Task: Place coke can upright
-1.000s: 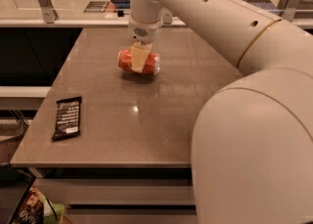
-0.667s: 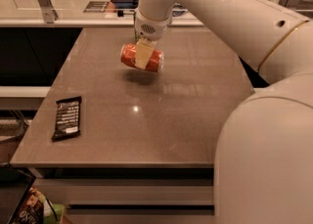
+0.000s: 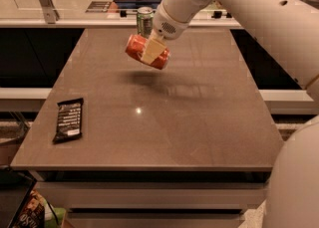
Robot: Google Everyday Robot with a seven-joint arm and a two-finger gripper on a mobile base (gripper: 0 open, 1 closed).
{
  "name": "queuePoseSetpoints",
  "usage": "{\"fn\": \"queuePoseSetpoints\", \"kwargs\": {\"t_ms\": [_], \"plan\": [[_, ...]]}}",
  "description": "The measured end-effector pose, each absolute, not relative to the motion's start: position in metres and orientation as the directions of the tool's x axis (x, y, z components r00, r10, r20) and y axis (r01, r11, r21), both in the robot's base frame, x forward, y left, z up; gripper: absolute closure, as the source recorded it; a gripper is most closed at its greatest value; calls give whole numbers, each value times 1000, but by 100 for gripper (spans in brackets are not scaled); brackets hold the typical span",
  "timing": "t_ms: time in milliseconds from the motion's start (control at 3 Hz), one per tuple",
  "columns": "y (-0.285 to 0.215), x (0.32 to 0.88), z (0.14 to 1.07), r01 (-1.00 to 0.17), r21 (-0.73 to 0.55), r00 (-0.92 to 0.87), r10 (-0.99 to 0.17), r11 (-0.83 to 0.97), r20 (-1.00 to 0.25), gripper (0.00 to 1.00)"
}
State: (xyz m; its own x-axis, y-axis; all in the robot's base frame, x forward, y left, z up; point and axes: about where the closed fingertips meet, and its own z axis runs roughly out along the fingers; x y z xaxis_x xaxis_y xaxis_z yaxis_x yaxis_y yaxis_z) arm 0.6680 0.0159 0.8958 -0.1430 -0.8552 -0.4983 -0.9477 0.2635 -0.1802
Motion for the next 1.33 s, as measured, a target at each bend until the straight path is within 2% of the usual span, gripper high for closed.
{"fn": "queuePoseSetpoints", "kwargs": {"t_ms": [667, 1333], "plan": [[16, 678, 915, -953, -197, -44, -750, 229, -660, 100], [26, 678, 920, -955, -200, 11, -649, 219, -761, 100]]}}
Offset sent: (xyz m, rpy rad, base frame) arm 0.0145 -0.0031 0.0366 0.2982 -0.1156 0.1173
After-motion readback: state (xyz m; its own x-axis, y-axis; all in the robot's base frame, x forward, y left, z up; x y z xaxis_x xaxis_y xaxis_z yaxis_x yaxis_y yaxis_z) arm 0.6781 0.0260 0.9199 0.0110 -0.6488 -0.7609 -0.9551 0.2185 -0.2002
